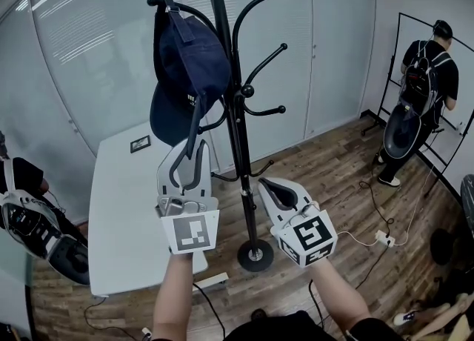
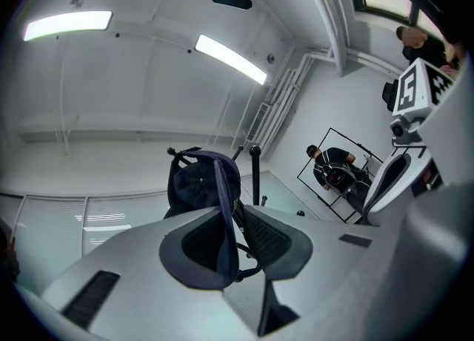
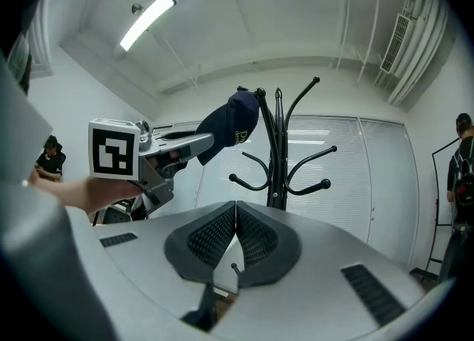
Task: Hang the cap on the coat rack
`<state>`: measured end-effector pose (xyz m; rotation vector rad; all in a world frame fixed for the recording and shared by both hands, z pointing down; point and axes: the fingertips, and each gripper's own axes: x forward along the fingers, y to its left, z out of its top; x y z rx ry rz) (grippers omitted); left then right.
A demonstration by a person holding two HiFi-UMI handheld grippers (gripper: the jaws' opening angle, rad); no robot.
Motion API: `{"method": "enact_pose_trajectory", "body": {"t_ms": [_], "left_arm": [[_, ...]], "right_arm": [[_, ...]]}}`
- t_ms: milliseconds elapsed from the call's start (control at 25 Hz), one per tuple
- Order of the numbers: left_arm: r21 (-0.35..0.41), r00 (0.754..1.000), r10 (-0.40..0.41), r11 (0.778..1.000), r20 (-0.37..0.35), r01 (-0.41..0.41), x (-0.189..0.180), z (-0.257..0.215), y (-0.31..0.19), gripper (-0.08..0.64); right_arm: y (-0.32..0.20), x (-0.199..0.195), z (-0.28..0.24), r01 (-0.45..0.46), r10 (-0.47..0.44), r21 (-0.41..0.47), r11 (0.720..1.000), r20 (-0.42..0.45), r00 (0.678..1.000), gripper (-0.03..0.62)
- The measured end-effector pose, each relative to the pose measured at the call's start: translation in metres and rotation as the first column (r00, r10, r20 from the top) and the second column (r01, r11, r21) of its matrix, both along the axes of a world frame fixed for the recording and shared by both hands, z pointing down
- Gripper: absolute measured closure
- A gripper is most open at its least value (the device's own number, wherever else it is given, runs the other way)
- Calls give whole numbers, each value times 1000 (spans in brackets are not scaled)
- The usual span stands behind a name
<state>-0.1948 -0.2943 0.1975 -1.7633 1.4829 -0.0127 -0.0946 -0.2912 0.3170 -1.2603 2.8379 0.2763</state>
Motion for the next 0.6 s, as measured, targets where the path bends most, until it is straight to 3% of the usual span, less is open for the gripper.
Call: {"method": "enact_pose_trajectory", "body": {"t_ms": [240,600], "left_arm": [[-22,1000,-7,1000,-4,7,0,6,-4,432],[-22,1000,-26,999,-6,26,-5,12,4,414]], "right_arm": [[0,1,4,-4,4,-8,1000,-3,1000,561],[4,1,10,4,-4,-17,1000,-4,1000,561]]}}
